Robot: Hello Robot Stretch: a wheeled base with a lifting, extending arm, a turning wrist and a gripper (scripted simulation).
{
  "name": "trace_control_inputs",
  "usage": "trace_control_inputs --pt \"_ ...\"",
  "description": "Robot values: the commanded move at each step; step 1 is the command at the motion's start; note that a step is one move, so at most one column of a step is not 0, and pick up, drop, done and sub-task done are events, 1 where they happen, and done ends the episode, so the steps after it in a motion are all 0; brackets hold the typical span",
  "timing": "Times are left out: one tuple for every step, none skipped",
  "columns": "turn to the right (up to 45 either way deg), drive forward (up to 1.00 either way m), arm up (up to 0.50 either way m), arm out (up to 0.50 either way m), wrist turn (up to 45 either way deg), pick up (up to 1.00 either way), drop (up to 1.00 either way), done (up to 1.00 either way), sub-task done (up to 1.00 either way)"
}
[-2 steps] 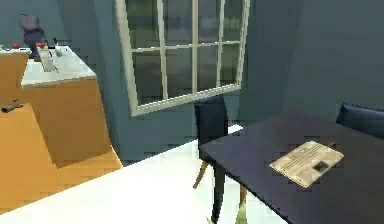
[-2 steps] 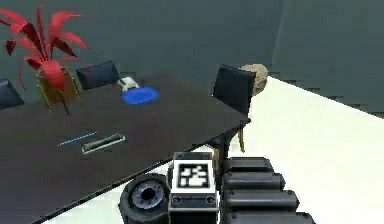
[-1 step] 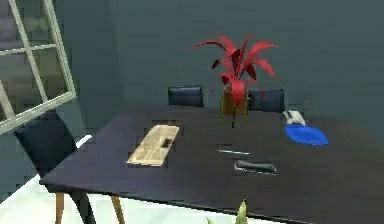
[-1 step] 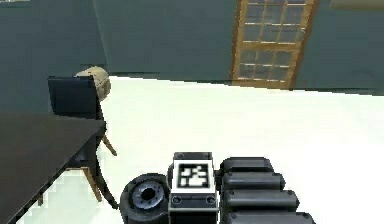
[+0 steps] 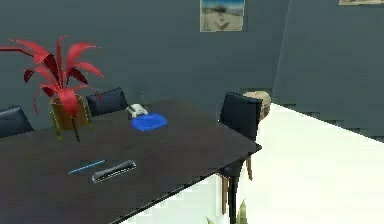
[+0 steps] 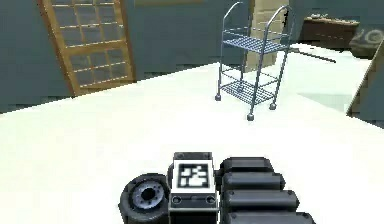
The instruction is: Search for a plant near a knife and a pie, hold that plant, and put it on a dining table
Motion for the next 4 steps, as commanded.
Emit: trace_control_inputs --pt "24.0 0.00 0.00 0.00 0.0 0.00 0.00 0.00 0.00" --pt "-45.0 0.00 0.00 0.00 0.0 0.00 0.00 0.00 0.00" --pt "-45.0 0.00 0.00 0.00 0.0 0.00 0.00 0.00 0.00" --pt "-24.0 0.00 0.00 0.00 0.0 0.00 0.00 0.00 0.00"
